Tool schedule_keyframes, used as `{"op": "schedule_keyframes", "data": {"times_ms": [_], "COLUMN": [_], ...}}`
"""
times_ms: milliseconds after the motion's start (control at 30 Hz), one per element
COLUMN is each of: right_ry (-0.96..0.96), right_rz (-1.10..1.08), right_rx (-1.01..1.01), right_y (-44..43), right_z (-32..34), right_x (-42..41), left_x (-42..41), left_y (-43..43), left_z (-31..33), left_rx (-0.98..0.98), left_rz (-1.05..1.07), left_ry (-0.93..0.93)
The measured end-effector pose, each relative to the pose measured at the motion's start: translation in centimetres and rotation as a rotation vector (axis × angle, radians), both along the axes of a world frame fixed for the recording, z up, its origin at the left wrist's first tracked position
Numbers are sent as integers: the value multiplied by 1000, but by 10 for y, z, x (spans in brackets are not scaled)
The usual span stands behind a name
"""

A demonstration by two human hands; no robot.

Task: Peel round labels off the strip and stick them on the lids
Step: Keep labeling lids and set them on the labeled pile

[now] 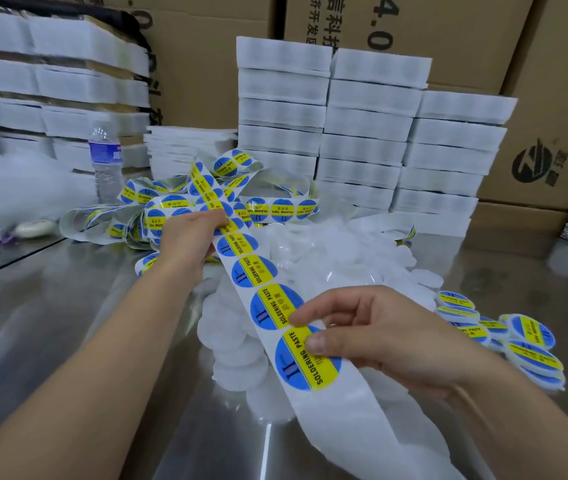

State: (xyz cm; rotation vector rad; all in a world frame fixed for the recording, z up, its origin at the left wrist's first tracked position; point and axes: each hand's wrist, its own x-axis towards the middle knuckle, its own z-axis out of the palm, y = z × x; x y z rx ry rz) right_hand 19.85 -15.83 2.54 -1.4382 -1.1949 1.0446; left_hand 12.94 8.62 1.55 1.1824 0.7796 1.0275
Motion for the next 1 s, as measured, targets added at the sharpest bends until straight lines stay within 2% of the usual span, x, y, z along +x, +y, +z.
{"op": "schedule_keyframes", "data": {"times_ms": [133, 267, 400, 533, 600, 667, 767, 800, 867, 1000], "right_ry": [-97, -104, -121, -124, -146, -261, -469, -444, -258, -22], "right_rz": [-74, -111, -137, -151, -77, 62, 264, 357, 522, 613], "right_rx": [37, 46, 52, 53, 28, 3, -46, -75, -89, 82], "right_y": [1, -1, 0, 2, 2, 1, -5, -8, -15, -28], "right_z": [2, 3, 3, -1, -1, -1, 3, 7, 16, 22], "right_x": [-7, -10, -10, -12, -16, -21, -22, -21, -14, 15], "left_x": [-1, -3, -4, -4, -5, -6, -7, -8, -11, -12], "left_y": [0, 0, -1, -12, -16, -18, -17, -16, -15, -17], "left_z": [1, 0, 1, 5, 6, 7, 7, 7, 7, 8], "left_rx": [-7, -9, -18, -23, 38, 65, -31, -68, -99, -68], "left_rz": [-14, -19, -38, -192, -280, -280, -209, -185, -162, -222], "left_ry": [18, 82, 60, 30, 44, 55, 14, -5, -25, -8]}}
